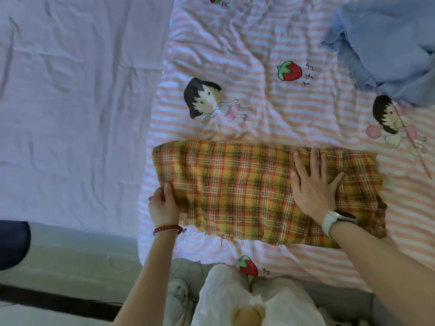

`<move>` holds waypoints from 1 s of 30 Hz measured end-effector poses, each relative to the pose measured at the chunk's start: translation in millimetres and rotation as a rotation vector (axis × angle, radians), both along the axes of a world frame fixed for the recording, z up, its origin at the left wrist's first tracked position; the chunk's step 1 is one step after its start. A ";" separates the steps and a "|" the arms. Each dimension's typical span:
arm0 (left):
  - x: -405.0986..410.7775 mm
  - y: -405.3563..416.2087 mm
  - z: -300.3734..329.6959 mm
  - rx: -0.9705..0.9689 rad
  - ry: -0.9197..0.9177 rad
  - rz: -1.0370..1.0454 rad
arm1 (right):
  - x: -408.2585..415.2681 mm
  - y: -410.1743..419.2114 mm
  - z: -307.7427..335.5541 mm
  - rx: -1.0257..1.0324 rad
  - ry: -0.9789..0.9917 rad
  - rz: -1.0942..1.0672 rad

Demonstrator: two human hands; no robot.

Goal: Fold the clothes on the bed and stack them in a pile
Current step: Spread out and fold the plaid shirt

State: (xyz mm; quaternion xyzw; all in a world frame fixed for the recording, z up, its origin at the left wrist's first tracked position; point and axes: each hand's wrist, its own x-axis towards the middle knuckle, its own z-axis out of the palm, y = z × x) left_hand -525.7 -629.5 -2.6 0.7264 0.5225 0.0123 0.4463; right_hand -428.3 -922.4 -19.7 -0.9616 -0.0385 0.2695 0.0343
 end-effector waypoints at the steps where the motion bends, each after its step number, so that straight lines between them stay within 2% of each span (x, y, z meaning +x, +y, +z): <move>1: 1.5 1.4 0.1 0.021 -0.013 0.050 | 0.3 -0.2 -0.8 -0.003 -0.003 0.001; 5: 10.8 7.5 -1.6 0.121 -0.071 0.121 | 0.4 -2.3 -2.5 -0.007 -0.014 0.013; 10: 13.6 11.1 -8.6 0.070 0.120 0.201 | 2.7 -17.4 -1.5 -0.034 -0.044 0.041; 12: 13.9 12.1 -4.7 0.166 0.136 0.209 | 5.1 -31.4 2.0 -0.040 -0.077 0.047; 14: 17.4 -1.3 6.9 0.378 0.098 0.040 | 7.8 -47.2 6.5 -0.026 -0.095 0.060; 16: 24.6 -24.7 17.6 0.544 0.032 -0.278 | 10.5 -59.2 9.0 0.005 -0.108 0.053; 19: 44.4 -69.5 19.9 0.591 0.031 -0.755 | 17.8 -74.6 12.8 0.063 -0.207 -0.119; 21: 59.3 -95.3 16.6 0.565 0.056 -0.939 | 23.0 -86.8 14.9 0.139 -0.313 -0.341; 24: 82.7 -124.4 7.0 0.544 0.065 -1.097 | 35.6 -106.2 20.8 0.430 -0.255 -0.702; 27: 105.0 -140.0 -9.3 0.521 0.141 -1.163 | 50.2 -119.6 23.7 0.555 -0.157 -0.761; 30: 113.8 -141.4 -26.7 0.504 0.256 -1.146 | 63.2 -126.2 21.6 0.602 -0.249 -0.852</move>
